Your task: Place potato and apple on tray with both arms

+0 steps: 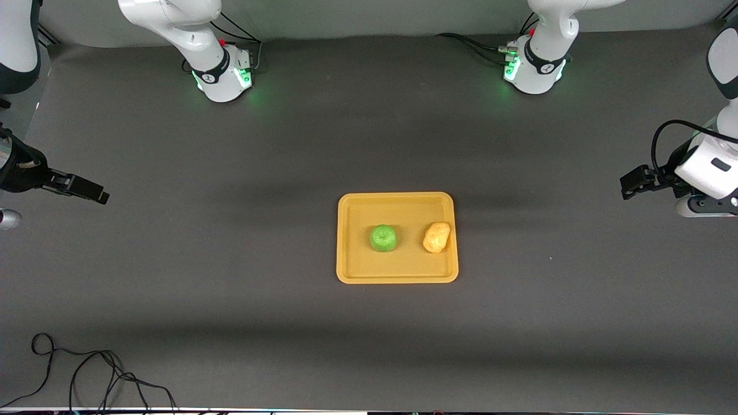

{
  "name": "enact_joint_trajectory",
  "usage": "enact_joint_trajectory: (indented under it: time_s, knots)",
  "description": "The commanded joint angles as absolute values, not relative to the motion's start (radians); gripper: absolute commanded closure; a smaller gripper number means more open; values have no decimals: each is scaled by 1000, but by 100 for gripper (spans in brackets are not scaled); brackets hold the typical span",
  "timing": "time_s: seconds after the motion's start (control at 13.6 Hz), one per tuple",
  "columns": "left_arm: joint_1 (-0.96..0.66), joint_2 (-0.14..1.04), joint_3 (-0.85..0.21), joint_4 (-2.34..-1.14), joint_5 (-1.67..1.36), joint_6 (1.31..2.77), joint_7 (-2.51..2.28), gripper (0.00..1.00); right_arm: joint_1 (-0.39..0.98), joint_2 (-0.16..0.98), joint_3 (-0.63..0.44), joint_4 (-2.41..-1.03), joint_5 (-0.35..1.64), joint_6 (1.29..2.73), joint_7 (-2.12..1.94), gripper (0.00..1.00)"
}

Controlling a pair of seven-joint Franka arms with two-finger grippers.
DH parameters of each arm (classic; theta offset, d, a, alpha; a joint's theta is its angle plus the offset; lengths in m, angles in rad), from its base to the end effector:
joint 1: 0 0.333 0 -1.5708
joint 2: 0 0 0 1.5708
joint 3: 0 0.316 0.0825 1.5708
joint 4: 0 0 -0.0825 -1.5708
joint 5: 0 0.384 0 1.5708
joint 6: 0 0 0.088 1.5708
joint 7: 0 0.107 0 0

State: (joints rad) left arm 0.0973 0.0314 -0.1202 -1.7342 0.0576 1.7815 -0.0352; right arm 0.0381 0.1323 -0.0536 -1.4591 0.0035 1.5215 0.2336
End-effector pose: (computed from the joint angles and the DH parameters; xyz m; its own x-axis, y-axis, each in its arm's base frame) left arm 0.5747 -0.0074 0.5475 0.9998 0.0003 0.0177 0.0013 -0.9986 -0.0521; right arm 0.5893 -0.0066 0.5971 0.9669 -0.2464 -0.0669 -0.2456 -0.9692 0.0196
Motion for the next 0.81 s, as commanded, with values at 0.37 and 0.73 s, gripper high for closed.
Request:
enact_joint_trajectory:
  time_s: [0.37,0.73]
  knots:
    - [107,18,-126,-1749,48,1792,-17,0,71,135,-63,-1453,-8,1574,107,0]
    - [107,18,-126,-1753,48,1792,-15,0,78,109,-64,-1482,-9,1574,71,0]
